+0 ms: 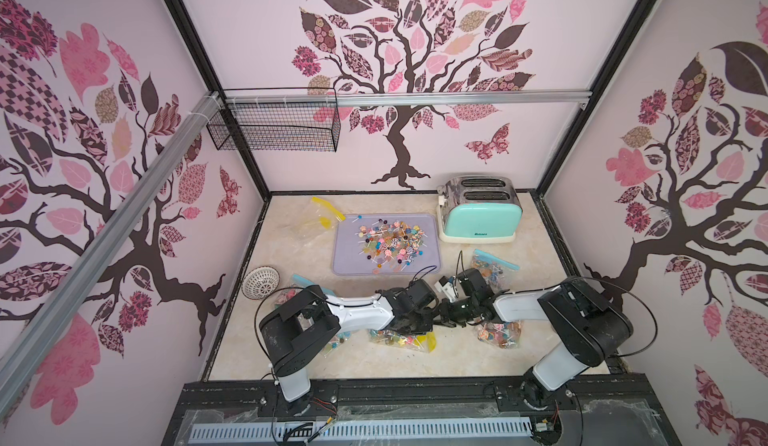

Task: Pour candies out of the ziploc bag
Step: Open the ziploc bag at the center of the board.

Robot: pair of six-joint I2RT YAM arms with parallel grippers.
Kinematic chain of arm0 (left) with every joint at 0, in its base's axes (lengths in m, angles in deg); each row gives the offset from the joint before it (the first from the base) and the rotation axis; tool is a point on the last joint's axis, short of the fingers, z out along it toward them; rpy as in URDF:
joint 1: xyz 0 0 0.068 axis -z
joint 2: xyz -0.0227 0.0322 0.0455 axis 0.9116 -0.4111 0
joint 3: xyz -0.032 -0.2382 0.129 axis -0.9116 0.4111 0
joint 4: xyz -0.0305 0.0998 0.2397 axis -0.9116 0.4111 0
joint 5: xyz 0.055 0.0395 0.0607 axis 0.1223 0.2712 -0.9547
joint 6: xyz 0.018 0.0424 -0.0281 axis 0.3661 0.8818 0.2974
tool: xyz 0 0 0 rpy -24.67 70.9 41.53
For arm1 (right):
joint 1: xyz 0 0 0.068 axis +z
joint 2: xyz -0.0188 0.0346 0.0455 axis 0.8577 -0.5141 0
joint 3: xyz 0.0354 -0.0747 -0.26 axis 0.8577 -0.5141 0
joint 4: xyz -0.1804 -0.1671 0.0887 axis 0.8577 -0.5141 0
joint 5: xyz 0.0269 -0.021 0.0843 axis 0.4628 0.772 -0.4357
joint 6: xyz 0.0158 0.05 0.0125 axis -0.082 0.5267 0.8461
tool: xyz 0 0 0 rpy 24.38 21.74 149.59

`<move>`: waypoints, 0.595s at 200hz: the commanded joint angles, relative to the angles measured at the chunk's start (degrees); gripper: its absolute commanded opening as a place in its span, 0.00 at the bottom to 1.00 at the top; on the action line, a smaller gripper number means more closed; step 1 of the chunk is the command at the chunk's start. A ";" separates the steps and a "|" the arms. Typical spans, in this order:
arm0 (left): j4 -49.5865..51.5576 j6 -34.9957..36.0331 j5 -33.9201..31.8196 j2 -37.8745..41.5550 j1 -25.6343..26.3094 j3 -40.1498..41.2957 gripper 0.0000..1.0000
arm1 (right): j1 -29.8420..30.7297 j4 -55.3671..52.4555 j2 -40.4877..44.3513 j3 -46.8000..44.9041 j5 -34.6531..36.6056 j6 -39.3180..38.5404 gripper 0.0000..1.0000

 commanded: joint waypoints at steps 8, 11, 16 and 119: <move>9.63 -4.76 -9.40 -0.74 -0.49 -0.74 0.00 | 0.55 -10.94 0.42 0.10 12.01 -1.51 0.00; 9.81 -5.06 -9.72 -0.92 -0.48 -0.79 0.00 | 0.62 -11.08 0.47 0.21 12.44 -1.29 0.00; 10.10 -5.46 -10.12 -1.30 -0.47 -0.88 0.00 | 0.99 -11.63 0.51 0.40 13.37 -0.94 0.00; 6.81 -10.11 -16.73 1.70 1.31 2.86 0.00 | 4.89 -23.51 2.23 4.28 28.89 2.70 0.00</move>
